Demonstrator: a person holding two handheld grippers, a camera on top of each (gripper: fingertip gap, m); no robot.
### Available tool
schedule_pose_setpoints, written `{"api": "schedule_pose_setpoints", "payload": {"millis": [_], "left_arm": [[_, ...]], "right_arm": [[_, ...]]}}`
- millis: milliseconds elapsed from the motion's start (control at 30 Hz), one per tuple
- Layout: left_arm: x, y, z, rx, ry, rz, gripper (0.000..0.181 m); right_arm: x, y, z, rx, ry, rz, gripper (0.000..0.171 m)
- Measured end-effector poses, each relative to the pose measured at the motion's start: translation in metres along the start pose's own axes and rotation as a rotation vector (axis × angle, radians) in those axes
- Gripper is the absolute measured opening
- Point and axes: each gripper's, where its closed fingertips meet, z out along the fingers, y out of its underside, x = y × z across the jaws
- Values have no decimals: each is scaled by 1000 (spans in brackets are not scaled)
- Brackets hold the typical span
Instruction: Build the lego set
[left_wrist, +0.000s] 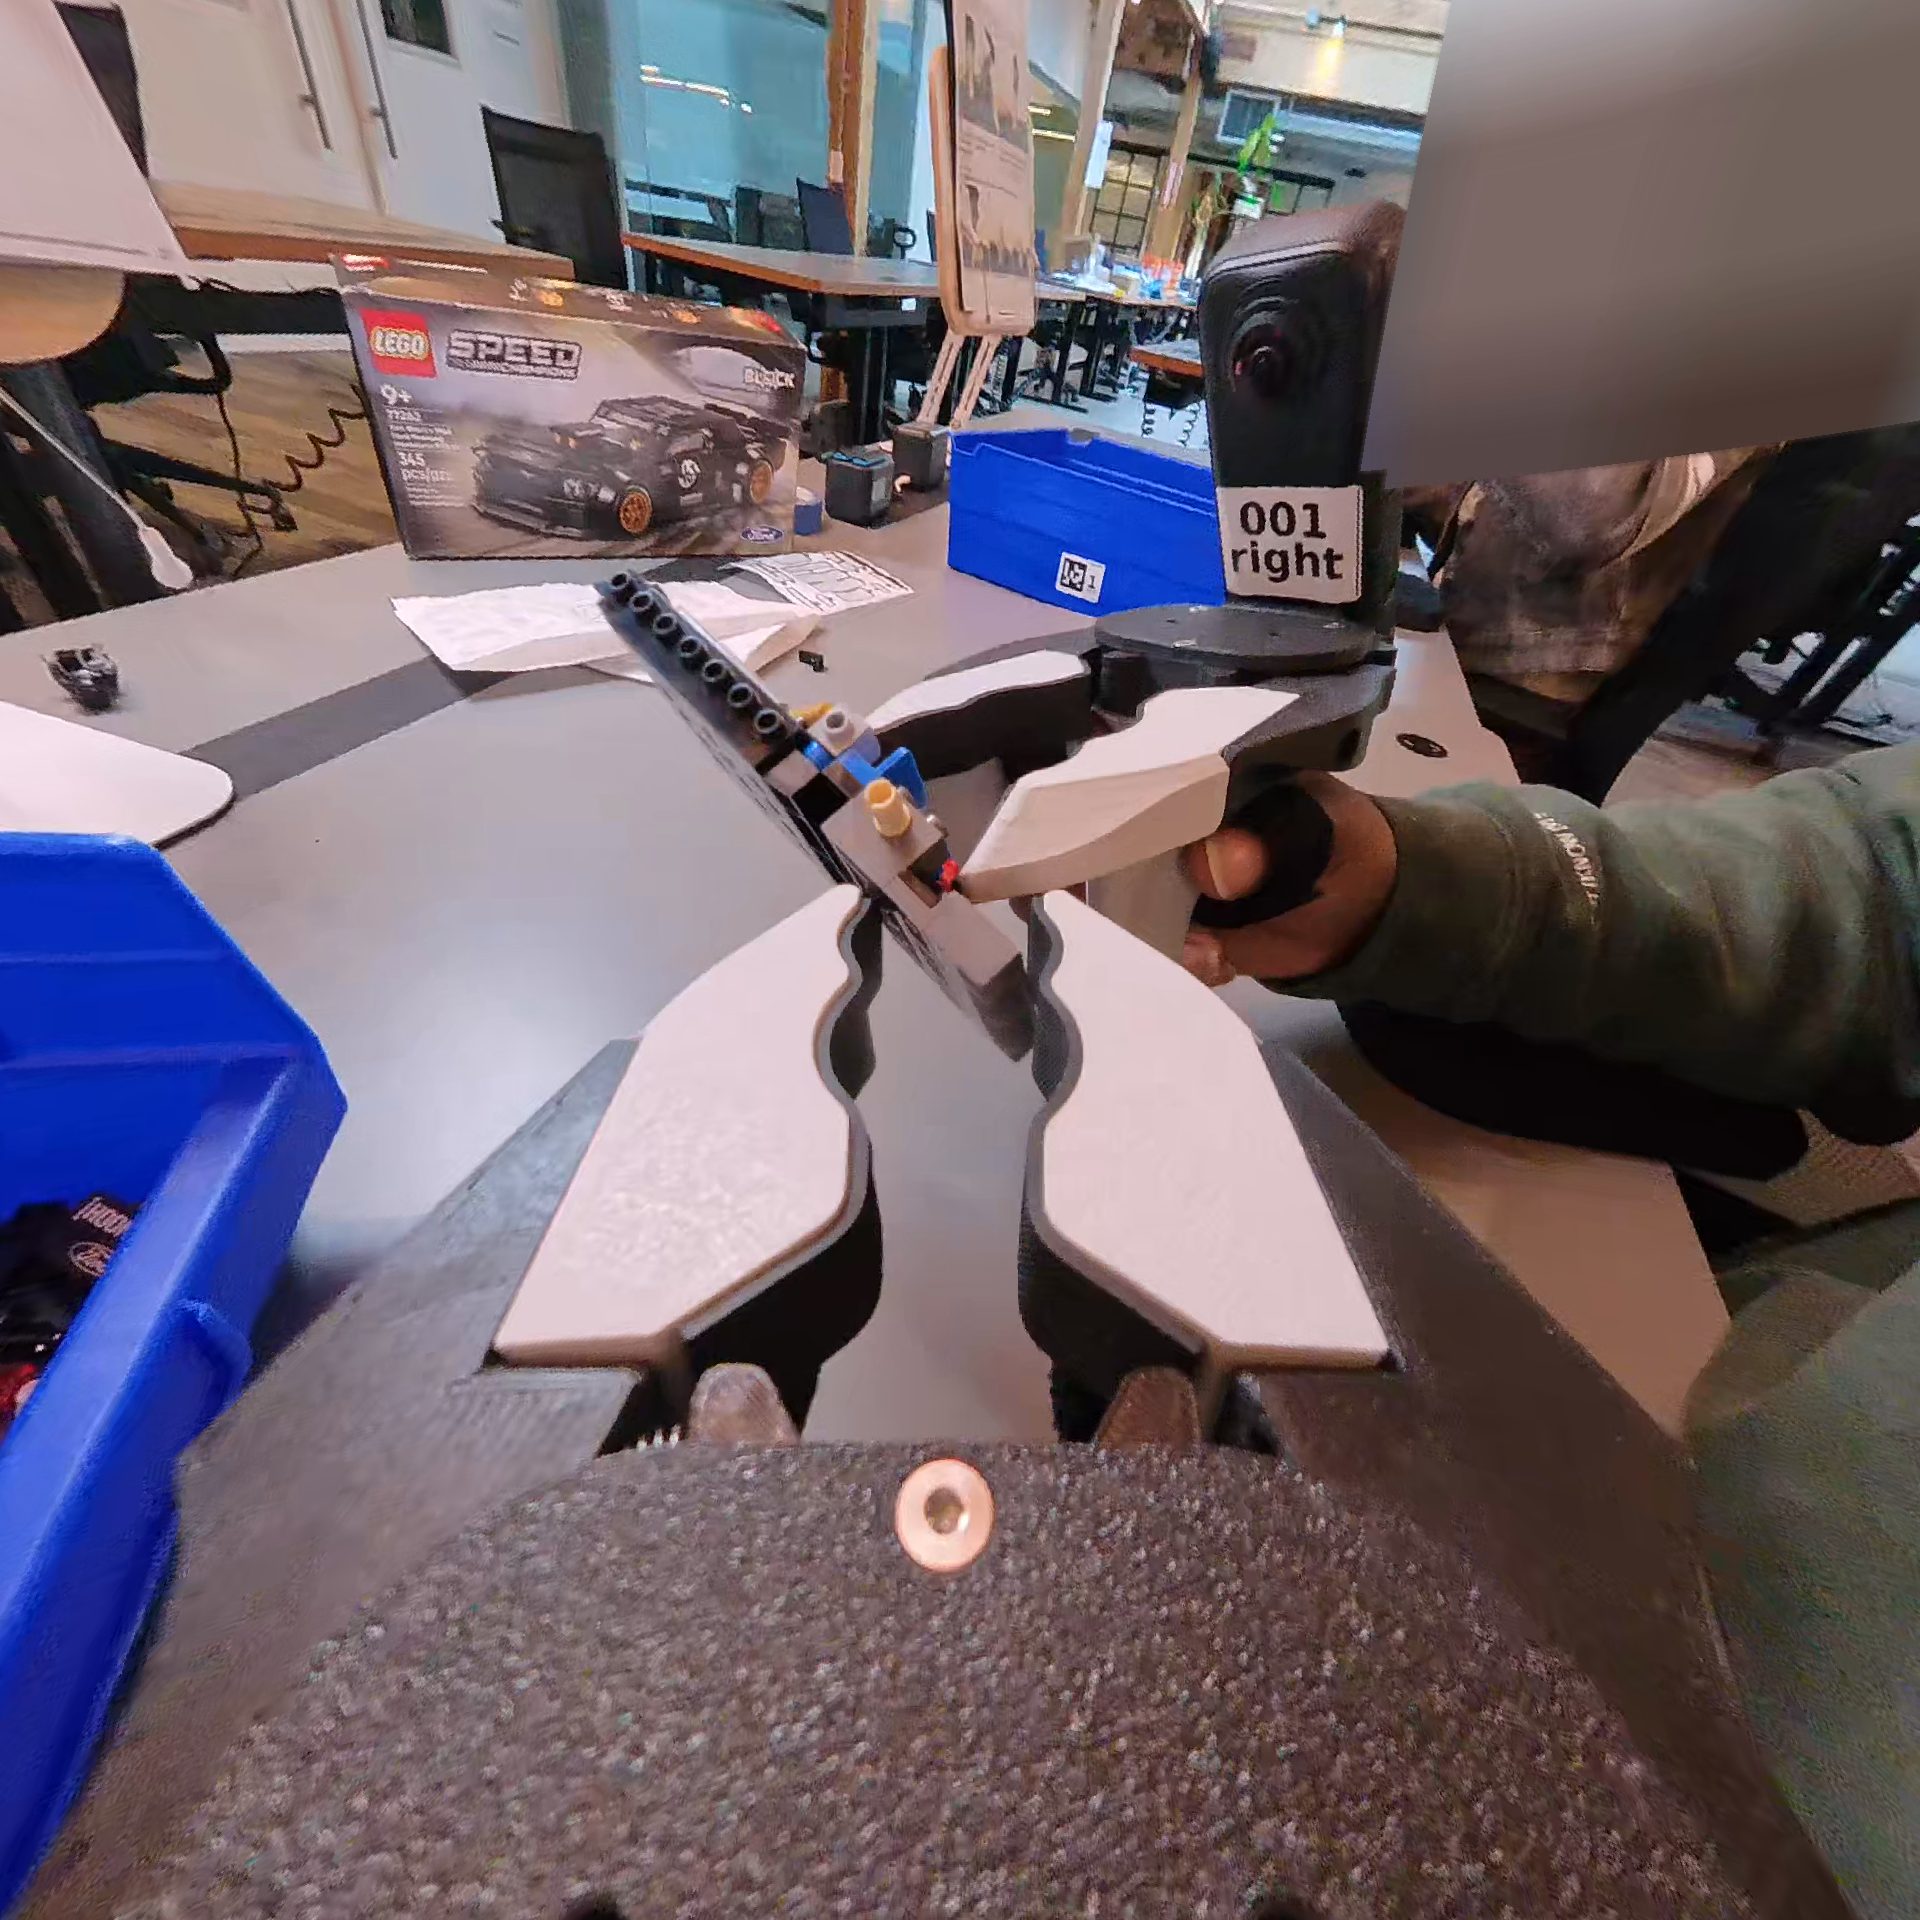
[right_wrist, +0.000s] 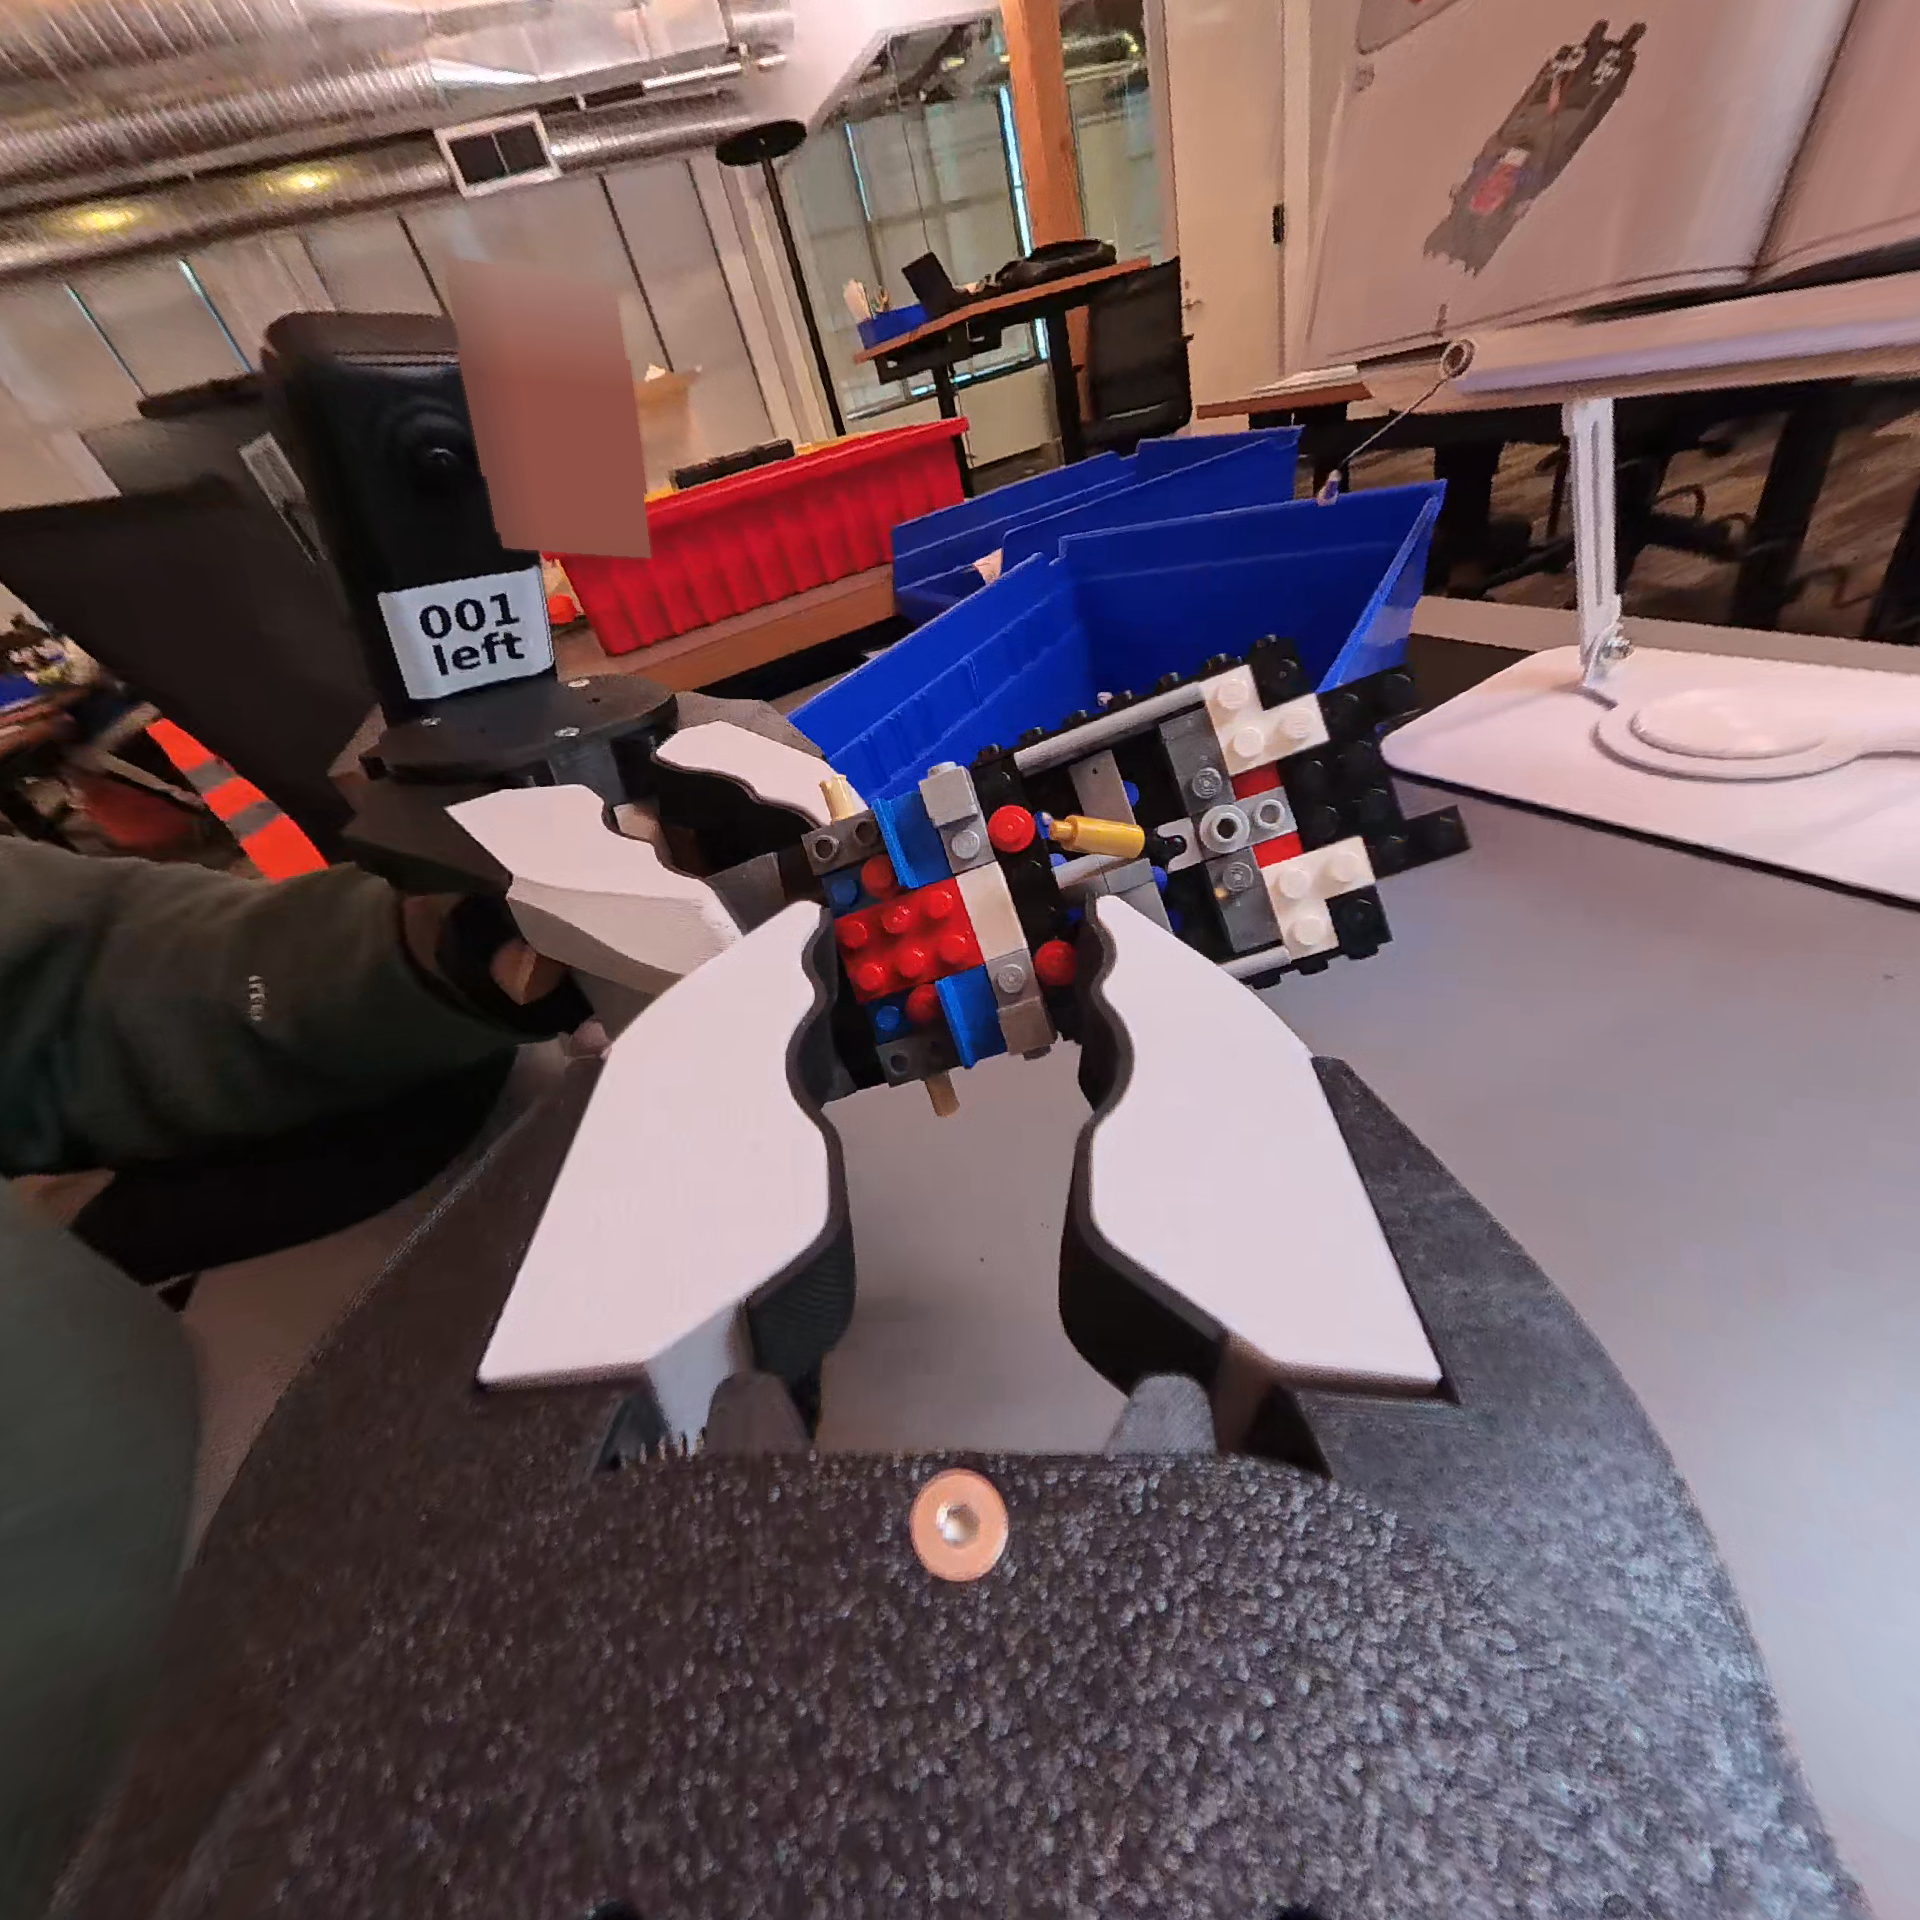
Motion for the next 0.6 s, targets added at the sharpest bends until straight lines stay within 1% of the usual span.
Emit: {"api": "schedule_pose_setpoints", "payload": {"millis": [167,400,433,467,500,567,600], "left_arm": [[7,1,1,-12,-5,133,27],[13,4,1,-41,7,219,29],[13,5,0,-46,8,228,28],[10,4,-2,-47,-3,232,23],[4,2,-4,-34,-28,236,16],[3,-1,-6,-38,-14,236,16],[2,-2,-7,-32,-15,234,17]], "right_arm": [[-6,1,-6,-19,-56,-46,43],[-9,4,-10,-44,-133,-57,42],[-9,2,-12,-36,-145,-48,37],[-4,-3,-17,-4,-142,-34,12],[-6,-8,-22,24,-170,-28,0],[-8,-2,-19,-40,-127,-112,0],[-10,0,-16,-49,-111,-137,3]]}}
